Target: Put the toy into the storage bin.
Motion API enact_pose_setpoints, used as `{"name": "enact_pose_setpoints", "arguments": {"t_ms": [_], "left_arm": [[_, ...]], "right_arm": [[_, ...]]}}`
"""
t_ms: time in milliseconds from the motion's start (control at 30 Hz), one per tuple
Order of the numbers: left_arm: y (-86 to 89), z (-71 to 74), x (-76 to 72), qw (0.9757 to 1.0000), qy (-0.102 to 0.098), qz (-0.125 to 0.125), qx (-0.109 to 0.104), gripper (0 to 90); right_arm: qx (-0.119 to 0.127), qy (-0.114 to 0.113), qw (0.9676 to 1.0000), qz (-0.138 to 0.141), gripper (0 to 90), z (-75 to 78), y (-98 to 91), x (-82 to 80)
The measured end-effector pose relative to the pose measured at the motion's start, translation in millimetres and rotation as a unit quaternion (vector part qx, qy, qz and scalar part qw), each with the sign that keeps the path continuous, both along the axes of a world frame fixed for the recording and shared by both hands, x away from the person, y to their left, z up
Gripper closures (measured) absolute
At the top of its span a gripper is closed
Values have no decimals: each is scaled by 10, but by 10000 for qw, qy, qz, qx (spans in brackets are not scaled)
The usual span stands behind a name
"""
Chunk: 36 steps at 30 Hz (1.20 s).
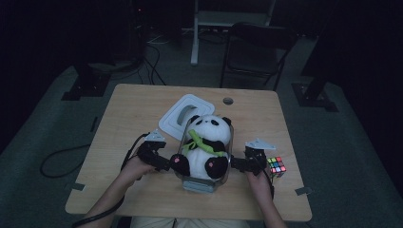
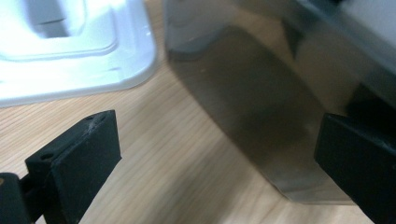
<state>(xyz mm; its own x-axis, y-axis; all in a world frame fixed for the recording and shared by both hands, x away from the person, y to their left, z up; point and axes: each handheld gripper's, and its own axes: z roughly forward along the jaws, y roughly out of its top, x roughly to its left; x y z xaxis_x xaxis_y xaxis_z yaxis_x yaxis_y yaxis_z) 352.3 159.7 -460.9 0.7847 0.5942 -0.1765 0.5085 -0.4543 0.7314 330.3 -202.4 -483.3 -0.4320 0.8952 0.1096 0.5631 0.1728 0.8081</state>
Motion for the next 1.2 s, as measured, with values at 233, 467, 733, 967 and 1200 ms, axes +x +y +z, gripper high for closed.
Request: {"name": "enact_pose_setpoints", "arguments": {"t_ms": [233,467,733,967,1200], "left_arm": [[-57,1,-12,9999,-88,7,-144,12],[59,157,38,9984,-414,233,-322,12],[141,519,32,9959,-529,207,-707,13],[-57,779,-53,9965,-535,-25,-642,86],[-247,879,-190,9942,-625,-472,-740,455]], "right_arm": [[-75,-40,10000,33,160,44,-55,-21],[-160,-223,9996,5,139,241,-143,-54],[492,-568,9971,126,118,695,-194,-225],[499,-969,9933,392,421,936,-55,-341],[121,-1135,9911,686,768,1106,89,-356]]}}
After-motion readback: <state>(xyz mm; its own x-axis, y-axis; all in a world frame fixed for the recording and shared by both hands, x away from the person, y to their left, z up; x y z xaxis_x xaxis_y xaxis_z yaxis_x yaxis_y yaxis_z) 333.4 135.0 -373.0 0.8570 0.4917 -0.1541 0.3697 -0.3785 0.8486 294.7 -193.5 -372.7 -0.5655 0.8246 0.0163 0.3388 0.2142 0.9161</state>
